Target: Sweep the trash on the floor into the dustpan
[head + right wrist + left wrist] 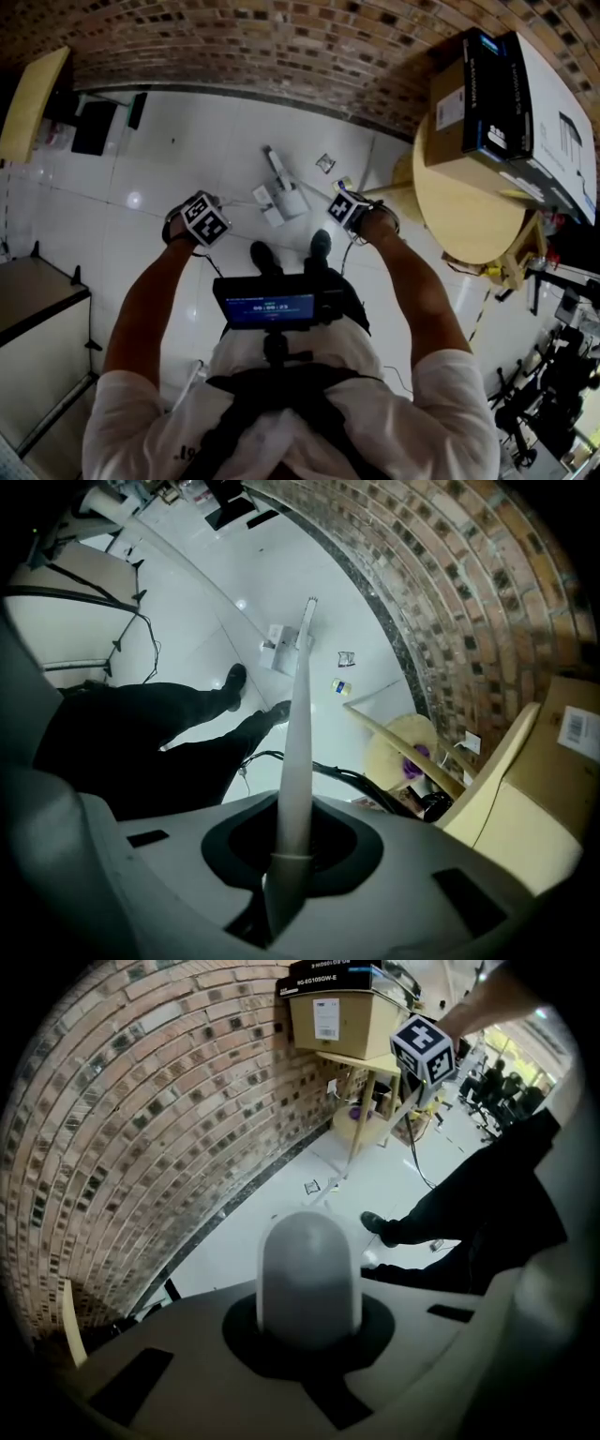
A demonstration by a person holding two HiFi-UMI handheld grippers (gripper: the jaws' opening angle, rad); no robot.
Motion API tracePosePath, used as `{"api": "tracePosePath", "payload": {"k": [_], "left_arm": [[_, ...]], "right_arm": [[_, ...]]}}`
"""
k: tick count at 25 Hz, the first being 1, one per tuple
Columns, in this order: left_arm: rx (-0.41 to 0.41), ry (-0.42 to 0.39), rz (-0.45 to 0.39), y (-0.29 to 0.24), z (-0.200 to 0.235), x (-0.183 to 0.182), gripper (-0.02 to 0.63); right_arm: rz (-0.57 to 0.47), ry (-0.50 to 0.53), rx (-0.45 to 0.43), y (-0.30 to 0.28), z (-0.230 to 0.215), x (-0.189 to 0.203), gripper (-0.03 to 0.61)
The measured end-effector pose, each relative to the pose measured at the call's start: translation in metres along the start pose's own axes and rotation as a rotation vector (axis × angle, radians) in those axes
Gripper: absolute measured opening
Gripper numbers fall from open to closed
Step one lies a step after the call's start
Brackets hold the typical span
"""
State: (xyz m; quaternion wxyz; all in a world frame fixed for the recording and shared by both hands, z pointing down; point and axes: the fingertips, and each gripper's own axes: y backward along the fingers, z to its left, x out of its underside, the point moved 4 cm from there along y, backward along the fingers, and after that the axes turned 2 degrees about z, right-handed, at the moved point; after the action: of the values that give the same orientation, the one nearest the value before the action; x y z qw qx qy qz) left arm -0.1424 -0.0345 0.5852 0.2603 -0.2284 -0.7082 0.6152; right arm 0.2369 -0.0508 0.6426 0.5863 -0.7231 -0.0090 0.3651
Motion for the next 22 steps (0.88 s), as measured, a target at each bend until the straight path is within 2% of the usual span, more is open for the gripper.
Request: {"api": "tracePosePath", "payload": {"k": [5,9,14,18,22], "left_arm": [[-0.033,0.056,-0.059,0.009,0.007,-0.001,0.002],[-0.045,0.09,-0.102,0.017,0.015,-0.016,0.002],[-0.072,0.091,-0.144,0.021,0.022,-0.037,0.002],[-0.09,0.092,-0.169,0.02,0.024,-0.062,0.002],[-0.09,0.039,-0.176,0.014,0.01,-0.085,0.002]], "right_arm": [[-0.032,-0.07,0.022,0.004,-0.021,0.016,0.043],[-0.06,-0.16,0.022,0.011,-0.048,0.029,0.043],[-0.078,-0.25,0.052,0.019,-0.079,0.036,0.043],[-0.054,-0.288,0.113,0.02,-0.099,0.04,0.043],[-0.008,-0.307,0.131,0.012,-0.104,0.042,0.043]]}}
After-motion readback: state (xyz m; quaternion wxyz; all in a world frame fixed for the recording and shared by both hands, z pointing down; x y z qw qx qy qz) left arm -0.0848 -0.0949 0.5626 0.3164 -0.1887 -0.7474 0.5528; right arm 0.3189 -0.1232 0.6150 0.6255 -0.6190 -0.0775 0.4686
